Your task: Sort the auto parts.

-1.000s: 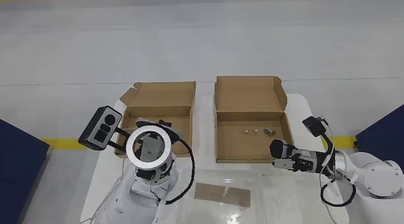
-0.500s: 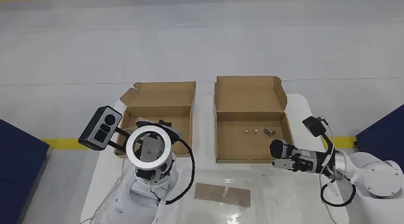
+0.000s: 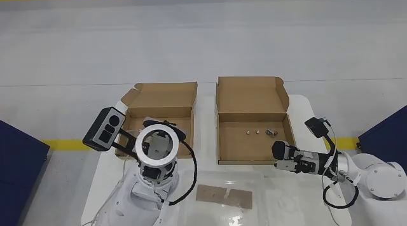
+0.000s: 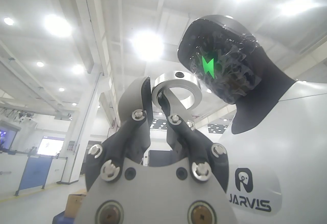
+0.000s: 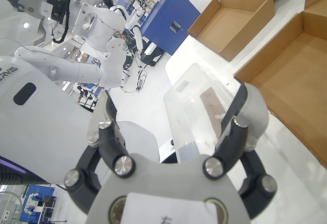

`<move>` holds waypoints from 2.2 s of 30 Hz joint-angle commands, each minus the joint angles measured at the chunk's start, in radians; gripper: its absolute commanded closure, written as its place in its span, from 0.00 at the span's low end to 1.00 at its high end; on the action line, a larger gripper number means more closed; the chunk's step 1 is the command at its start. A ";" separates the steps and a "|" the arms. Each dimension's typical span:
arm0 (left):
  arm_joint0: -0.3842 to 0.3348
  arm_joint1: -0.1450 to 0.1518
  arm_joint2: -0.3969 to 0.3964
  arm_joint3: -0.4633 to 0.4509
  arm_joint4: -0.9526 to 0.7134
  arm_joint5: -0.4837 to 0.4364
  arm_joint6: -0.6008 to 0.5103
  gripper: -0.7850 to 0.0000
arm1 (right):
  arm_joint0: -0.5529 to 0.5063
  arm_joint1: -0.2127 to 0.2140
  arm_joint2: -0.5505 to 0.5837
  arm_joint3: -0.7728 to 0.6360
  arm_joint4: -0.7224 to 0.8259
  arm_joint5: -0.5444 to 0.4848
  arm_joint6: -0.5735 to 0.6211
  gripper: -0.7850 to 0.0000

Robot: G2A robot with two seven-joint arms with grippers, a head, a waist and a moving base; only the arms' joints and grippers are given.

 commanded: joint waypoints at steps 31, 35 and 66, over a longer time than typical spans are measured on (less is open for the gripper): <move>0.191 0.058 -0.204 0.002 0.029 -0.006 -0.390 1.00 | 0.000 0.000 0.000 0.000 0.000 0.000 0.000 0.00; 0.190 0.062 -0.200 -0.004 0.069 0.051 -0.473 1.00 | 0.000 0.000 0.000 0.000 0.000 0.000 0.000 0.00; 0.262 0.112 -0.343 -0.067 0.255 0.425 -0.995 1.00 | 0.000 0.000 0.000 0.000 0.000 0.000 0.000 0.00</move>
